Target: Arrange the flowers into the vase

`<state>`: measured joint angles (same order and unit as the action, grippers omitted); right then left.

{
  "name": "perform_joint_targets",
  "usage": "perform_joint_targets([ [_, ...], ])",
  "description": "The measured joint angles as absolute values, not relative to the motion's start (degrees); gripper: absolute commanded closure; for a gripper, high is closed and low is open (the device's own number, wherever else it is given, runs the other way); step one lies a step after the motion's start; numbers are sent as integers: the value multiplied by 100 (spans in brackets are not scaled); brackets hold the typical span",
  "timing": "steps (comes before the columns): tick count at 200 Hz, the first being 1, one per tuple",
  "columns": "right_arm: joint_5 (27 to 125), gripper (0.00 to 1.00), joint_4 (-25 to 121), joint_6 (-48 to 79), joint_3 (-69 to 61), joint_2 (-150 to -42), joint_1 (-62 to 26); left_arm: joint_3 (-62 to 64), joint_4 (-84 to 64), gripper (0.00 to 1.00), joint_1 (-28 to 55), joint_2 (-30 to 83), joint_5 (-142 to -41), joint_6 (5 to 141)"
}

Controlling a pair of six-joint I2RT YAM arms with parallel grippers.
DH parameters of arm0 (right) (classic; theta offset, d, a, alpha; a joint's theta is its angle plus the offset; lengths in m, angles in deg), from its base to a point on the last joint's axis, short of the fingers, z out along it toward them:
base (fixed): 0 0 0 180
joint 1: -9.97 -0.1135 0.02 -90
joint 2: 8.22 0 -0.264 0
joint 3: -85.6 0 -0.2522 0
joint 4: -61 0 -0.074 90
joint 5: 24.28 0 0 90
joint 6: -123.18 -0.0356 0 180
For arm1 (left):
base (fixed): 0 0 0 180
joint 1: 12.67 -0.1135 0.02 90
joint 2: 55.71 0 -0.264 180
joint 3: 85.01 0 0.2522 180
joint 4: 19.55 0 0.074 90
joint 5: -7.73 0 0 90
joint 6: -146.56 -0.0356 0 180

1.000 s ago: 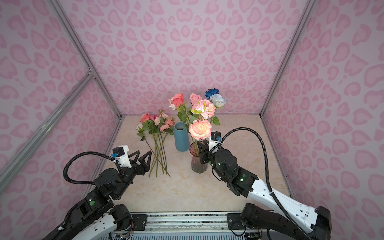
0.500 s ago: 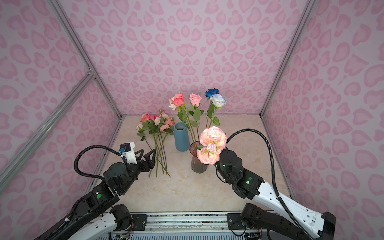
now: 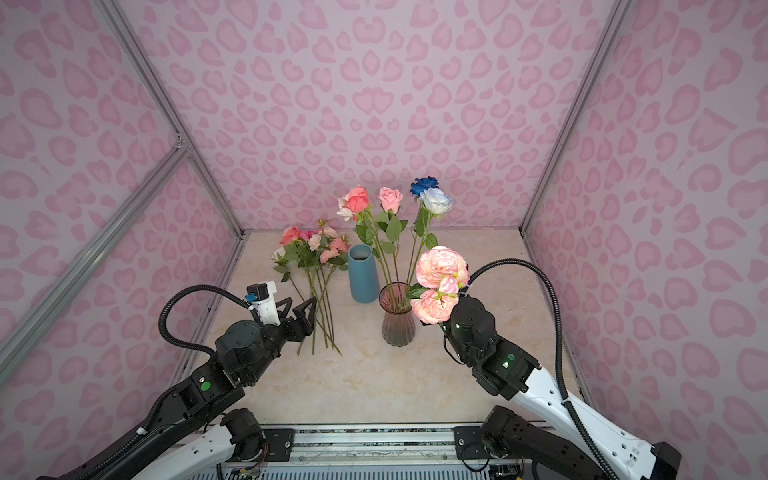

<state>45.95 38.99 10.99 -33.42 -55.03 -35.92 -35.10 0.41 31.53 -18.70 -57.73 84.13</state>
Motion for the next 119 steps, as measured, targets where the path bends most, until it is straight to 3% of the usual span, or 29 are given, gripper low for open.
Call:
perform_joint_targets([
  [58, 4863, 72, 3700, 847, -3512, -5239, -3135, -3187, 165, 24, 2968, -1273, -5651, 8461],
  [97, 5154, 78, 3459, 618, -3751, -4987, -2549, -2741, 552, 38, 2264, -316, -5846, 8818],
  [119, 5390, 78, 3330, 544, -3867, -4869, -2342, -2590, 762, 39, 1792, 224, -6156, 9043],
])
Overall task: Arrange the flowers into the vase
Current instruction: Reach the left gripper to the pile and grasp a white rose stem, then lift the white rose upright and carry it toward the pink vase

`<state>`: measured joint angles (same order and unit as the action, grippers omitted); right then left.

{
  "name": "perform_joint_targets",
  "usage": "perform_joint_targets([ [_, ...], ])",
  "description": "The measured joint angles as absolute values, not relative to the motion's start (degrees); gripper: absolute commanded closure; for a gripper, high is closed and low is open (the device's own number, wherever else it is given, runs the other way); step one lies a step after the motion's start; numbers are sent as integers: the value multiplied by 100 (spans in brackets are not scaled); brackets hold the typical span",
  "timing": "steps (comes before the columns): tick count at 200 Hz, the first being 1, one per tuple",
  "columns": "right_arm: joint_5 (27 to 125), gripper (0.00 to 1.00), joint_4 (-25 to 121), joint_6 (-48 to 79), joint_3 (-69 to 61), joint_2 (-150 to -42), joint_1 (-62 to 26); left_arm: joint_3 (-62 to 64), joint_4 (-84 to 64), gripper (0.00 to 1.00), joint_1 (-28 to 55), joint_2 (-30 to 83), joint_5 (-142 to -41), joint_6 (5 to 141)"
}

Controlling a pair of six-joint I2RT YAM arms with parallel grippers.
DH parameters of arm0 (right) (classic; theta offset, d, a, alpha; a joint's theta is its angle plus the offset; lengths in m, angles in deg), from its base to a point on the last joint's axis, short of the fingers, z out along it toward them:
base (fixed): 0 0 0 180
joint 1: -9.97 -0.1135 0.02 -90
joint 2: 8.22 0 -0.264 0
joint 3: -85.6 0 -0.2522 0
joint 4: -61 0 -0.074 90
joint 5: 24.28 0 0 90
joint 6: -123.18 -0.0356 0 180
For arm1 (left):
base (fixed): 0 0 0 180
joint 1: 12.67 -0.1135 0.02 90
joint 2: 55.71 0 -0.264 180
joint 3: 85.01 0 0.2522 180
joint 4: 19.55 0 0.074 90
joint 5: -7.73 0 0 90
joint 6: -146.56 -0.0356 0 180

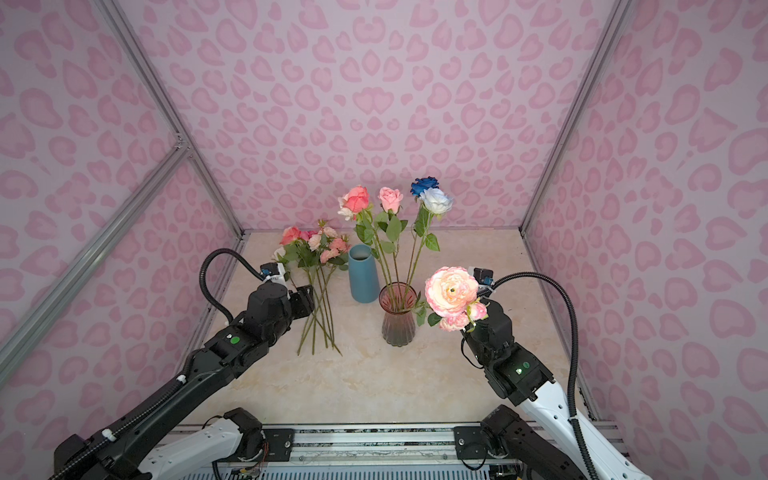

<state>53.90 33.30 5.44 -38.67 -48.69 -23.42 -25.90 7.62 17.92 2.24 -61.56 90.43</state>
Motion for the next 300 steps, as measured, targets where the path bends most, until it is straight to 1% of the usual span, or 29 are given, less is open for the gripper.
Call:
perform_joint_targets([
  [25, 5556, 78, 3269, 517, -3864, -4832, -2263, -2483, 902, 40, 1551, 674, -6429, 9209],
  [57, 5642, 77, 3239, 537, -3853, -4876, -2180, -2271, 1002, 42, 1202, 1273, -6541, 9388],
  [92, 5646, 66, 3243, 576, -3967, -4895, -2075, -2105, 1044, 43, 611, 2043, -6689, 9709],
  [113, 5626, 64, 3230, 548, -4273, -4742, -1929, -1954, 1042, 45, 220, 2624, -6860, 9854],
  [131, 5642, 64, 3228, 480, -4437, -4635, -1749, -1749, 989, 51, 6, 3151, -7032, 9858],
  [143, 5703, 64, 3228, 434, -4494, -4589, -1625, -1591, 948, 52, -127, 3529, -7157, 9851],
  [184, 5978, 64, 3232, 397, -4592, -4404, -1391, -1148, 786, 55, -331, 4591, -7404, 9731],
  [201, 6037, 64, 3232, 382, -4592, -4382, -1350, -1034, 644, 63, -357, 4878, -7511, 9698],
  [205, 6070, 64, 3234, 382, -4592, -4384, -1345, -1012, 602, 68, -359, 4932, -7539, 9690],
  [215, 6122, 64, 3232, 382, -4599, -4384, -1325, -982, 515, 75, -368, 5011, -7590, 9631],
  [224, 6142, 64, 3232, 382, -4605, -4382, -1323, -962, 460, 85, -372, 5055, -7607, 9591],
  [238, 6190, 64, 3232, 382, -4614, -4384, -1315, -920, 408, 96, -372, 5090, -7647, 9552],
  [269, 6238, 64, 3243, 382, -4614, -4430, -1306, -988, 410, 96, -377, 4926, -7638, 9491],
  [300, 6278, 65, 3276, 380, -4612, -4469, -1301, -1183, 530, 96, -379, 3892, -7476, 9443],
])
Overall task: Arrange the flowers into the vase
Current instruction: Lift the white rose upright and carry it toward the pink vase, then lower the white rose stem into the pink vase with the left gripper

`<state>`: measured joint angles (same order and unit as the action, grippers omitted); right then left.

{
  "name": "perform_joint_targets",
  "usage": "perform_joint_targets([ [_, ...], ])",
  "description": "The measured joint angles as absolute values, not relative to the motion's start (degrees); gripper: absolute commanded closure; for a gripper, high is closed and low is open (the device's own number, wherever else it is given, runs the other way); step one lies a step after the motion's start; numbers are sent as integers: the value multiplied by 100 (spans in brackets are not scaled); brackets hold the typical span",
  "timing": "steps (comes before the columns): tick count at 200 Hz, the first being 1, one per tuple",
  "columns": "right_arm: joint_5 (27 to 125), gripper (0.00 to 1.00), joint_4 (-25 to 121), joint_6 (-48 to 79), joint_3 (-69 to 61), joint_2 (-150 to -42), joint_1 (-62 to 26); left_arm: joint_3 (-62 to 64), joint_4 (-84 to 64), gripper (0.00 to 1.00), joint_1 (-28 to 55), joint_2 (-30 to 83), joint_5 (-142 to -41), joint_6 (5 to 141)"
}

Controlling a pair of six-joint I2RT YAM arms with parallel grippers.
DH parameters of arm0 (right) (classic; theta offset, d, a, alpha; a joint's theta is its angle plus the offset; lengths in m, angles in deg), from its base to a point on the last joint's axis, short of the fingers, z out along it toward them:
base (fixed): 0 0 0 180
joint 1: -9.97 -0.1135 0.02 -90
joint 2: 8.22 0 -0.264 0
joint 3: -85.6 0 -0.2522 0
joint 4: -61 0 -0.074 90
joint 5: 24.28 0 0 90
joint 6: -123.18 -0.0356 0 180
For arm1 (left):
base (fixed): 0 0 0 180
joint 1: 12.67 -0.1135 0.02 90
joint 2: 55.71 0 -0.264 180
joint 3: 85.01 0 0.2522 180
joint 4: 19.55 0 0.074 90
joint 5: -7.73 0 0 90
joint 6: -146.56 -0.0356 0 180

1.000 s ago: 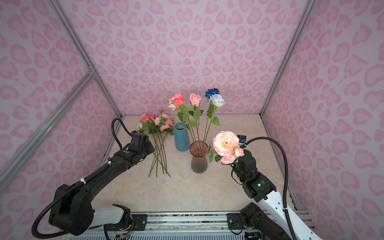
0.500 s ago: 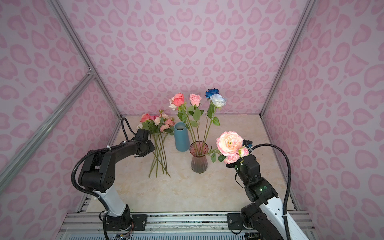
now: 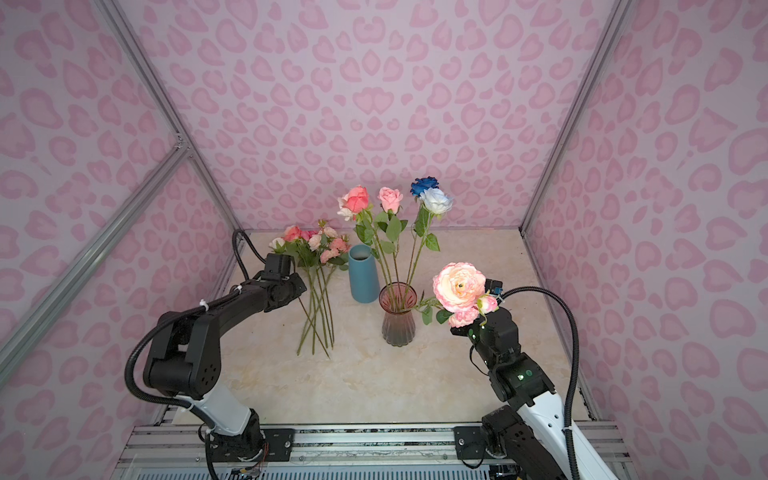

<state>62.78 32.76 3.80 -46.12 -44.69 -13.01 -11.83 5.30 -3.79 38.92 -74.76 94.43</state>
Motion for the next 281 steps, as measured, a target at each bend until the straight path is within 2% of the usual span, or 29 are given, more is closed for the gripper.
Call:
perform_joint_targets([
  [71, 6446, 65, 3363, 319, -4345, -4723, -1301, -1476, 615, 97, -22, 1179, -7413, 9342],
  [96, 6507, 65, 3372, 264, -4326, -4723, -1301, -1388, 419, 97, 692, 388, -7391, 8968],
  [138, 6623, 65, 3400, 185, -4273, -4808, -1301, -1358, -622, 97, 1912, -265, -7507, 8068],
  [196, 6723, 65, 3409, 126, -4227, -4832, -1301, -944, -2036, 97, 2981, 161, -7891, 6931],
  [281, 6721, 66, 3543, 102, -4288, -4856, -1301, 74, -3338, 97, 3695, 1804, -8090, 6114],
])
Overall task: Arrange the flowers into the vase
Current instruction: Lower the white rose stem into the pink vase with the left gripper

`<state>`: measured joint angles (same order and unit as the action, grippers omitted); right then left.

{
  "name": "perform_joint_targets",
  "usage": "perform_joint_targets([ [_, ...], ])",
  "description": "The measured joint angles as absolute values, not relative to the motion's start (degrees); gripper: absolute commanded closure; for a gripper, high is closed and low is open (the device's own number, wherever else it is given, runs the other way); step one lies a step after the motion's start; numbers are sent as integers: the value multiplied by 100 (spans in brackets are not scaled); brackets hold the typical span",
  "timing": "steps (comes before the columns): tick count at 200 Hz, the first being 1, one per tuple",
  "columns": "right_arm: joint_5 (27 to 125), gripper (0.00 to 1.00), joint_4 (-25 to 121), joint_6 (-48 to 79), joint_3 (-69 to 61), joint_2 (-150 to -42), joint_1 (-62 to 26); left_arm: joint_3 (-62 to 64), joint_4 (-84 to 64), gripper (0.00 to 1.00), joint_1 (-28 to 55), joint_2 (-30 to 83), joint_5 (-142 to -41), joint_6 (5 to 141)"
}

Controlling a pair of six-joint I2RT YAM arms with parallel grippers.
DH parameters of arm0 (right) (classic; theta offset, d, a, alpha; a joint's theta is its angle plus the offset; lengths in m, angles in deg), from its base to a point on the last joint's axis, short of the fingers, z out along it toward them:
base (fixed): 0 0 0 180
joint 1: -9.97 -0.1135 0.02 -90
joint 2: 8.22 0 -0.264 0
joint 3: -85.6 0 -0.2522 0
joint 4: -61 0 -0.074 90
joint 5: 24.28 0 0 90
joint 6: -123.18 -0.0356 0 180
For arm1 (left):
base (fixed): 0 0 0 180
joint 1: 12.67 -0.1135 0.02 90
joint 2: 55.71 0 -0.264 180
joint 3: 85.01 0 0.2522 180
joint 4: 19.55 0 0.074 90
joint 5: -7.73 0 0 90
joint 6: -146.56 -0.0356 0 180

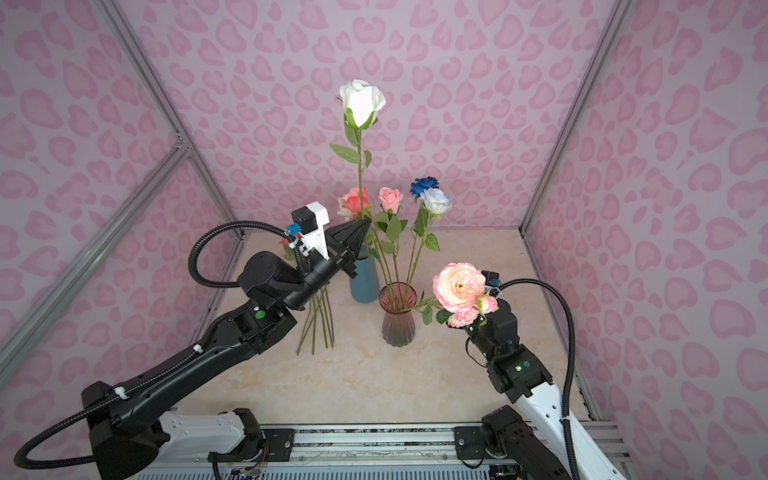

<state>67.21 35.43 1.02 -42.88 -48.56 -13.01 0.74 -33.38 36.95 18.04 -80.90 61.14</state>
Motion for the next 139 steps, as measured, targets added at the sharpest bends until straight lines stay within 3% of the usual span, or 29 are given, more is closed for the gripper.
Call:
perform_joint_targets([
  [67, 6614, 66, 3543, 172, -4376, -4688, -1299, 148, -3623, 97, 3794, 2736, -7939, 5948],
  [123, 6592, 66, 3571, 240, -4378, -4797, -1295, -297, -3714, 97, 3822, 2847, -7869, 6149],
  [139, 6597, 66, 3580, 238, -4378, -4836, -1295, -514, -3743, 92, 3886, 2836, -7745, 6247],
])
